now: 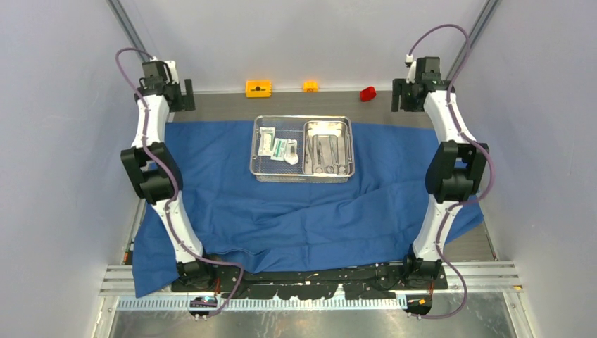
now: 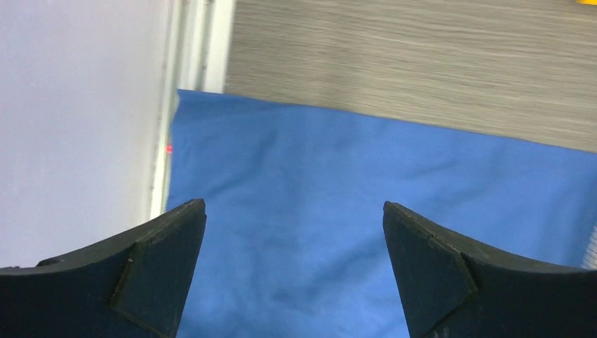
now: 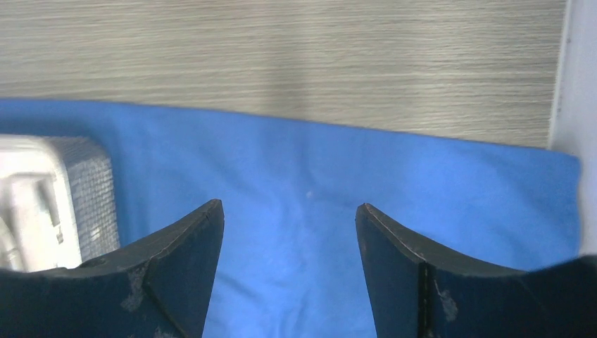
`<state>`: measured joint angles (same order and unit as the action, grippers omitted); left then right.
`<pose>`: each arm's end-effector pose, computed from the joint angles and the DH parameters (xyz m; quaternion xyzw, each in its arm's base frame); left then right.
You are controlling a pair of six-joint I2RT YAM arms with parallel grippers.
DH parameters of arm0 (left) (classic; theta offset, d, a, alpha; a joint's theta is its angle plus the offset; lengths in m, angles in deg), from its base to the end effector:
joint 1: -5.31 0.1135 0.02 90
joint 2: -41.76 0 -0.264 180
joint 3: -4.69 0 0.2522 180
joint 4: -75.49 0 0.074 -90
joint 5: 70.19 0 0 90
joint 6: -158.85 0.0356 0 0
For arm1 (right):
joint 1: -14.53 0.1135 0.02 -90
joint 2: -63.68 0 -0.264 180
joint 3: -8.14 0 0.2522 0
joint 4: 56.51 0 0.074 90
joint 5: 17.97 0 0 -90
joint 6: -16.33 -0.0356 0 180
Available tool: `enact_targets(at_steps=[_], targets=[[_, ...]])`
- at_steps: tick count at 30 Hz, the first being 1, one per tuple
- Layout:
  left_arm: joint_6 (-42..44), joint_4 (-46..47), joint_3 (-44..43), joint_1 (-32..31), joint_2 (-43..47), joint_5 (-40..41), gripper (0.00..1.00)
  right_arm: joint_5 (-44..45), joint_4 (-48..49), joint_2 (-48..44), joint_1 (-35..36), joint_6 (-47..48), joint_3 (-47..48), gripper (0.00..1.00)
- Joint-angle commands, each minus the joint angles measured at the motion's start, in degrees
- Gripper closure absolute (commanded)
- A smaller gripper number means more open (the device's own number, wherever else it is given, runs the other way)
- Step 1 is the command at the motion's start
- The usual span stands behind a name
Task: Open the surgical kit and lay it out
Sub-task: Smooth out the surgical kit at the center of the board, then move the container from the surgical kit.
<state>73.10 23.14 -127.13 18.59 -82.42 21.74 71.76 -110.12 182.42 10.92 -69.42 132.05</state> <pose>0.4826 0.1151 0.2883 -0.0791 0.9194 0.0740 0.3781 0.4699 -0.0295 0.2857 -0.0061 0.9349 -0.0221 0.3541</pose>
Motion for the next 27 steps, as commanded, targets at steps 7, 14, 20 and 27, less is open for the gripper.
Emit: enact_targets(at_steps=[7,14,20,27], targets=[[-11.20,11.73,20.49,-6.81,14.83,-25.80,0.05,-10.94,5.70,-13.93,10.57,-6.46,-17.57,0.27],[-14.79,14.47,24.93,-15.28,11.57,-30.02,0.18,-10.87,7.07,-11.50,17.72,-7.96,-20.07,0.30],[-19.58,15.25,24.46,-17.20,7.54,-33.14,0.26,-11.69,6.72,-7.91,18.45,-8.91,-19.91,0.37],[-18.52,15.26,26.86,-18.00,6.83,-29.73,0.35,-12.42,7.20,-6.01,18.44,-9.09,-21.29,0.52]])
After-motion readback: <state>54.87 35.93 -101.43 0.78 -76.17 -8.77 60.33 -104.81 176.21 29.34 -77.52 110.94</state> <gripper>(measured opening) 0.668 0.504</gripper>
